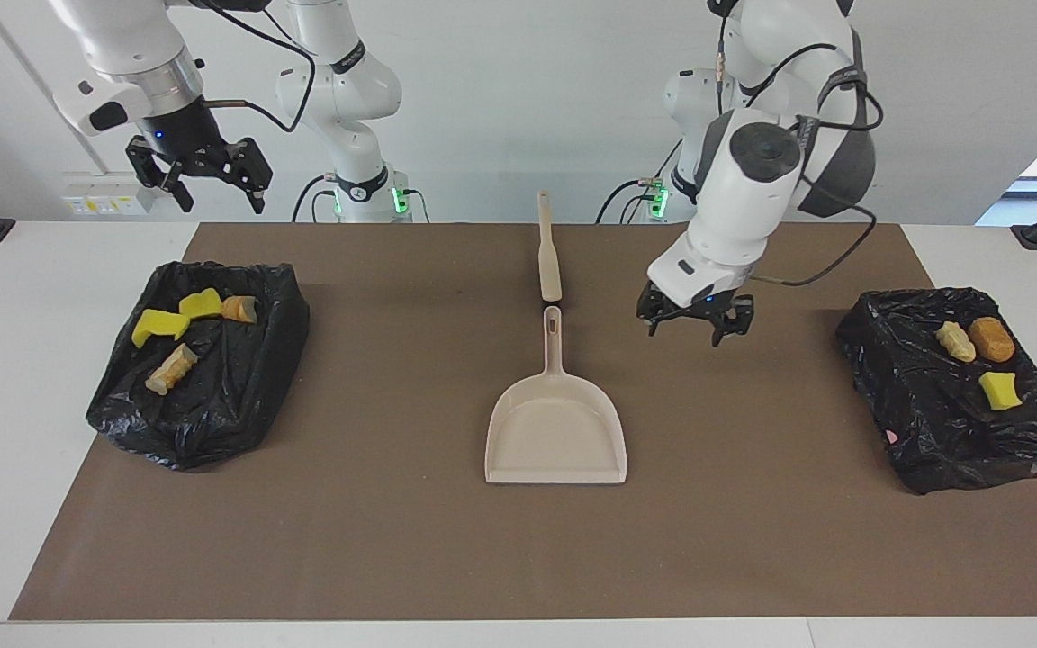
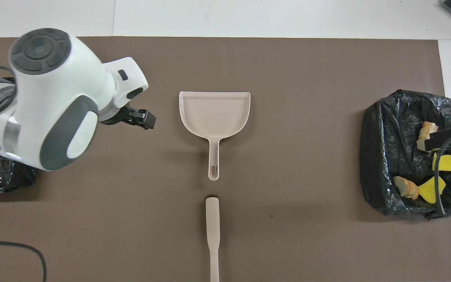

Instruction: Sweep and dump trash in bin

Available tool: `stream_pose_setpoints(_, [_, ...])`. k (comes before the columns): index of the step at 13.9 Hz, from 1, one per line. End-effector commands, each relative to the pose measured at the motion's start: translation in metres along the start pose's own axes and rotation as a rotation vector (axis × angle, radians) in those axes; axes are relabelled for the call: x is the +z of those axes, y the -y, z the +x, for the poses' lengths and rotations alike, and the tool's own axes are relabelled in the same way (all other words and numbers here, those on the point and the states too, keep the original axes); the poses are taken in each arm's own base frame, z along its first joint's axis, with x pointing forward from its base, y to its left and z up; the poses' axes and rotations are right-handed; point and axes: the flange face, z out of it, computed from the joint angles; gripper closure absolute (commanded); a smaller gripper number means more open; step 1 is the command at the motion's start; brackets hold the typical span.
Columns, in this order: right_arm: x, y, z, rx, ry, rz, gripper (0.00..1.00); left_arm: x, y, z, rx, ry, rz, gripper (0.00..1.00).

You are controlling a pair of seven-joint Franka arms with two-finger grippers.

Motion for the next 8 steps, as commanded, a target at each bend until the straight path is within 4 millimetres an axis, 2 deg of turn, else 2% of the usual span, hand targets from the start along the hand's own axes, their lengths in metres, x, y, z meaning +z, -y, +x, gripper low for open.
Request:
stream_pose_setpoints(1, [-0.001, 0.0, -0.006, -0.026, 0.009, 0.015, 0.0, -0.037, 0.037, -0.039, 0.005, 0.001, -0.008, 0.0])
stream_pose_setpoints(2, [0.0, 0.0, -0.006, -0.028, 0.011, 0.015, 0.0, -0.049, 0.056, -0.046, -0.009, -0.004, -0.01, 0.0])
stream_pose_setpoints(4, [-0.002, 0.001, -0.003, -0.025, 0.008, 0.015, 0.0, -0.077, 0.069, -0.064, 0.054, -0.02, -0.024, 0.0])
stream_pose_setpoints(6, [-0.002, 0.001, -0.005, -0.025, 0.041, 0.016, 0.0, -0.106, 0.089, -0.087, 0.024, -0.026, -0.025, 0.0])
stream_pose_setpoints(8, [-0.003, 0.003, -0.005, -0.022, 0.035, 0.017, 0.0, -0.121, 0.107, -0.096, -0.009, -0.015, -0.03, 0.0])
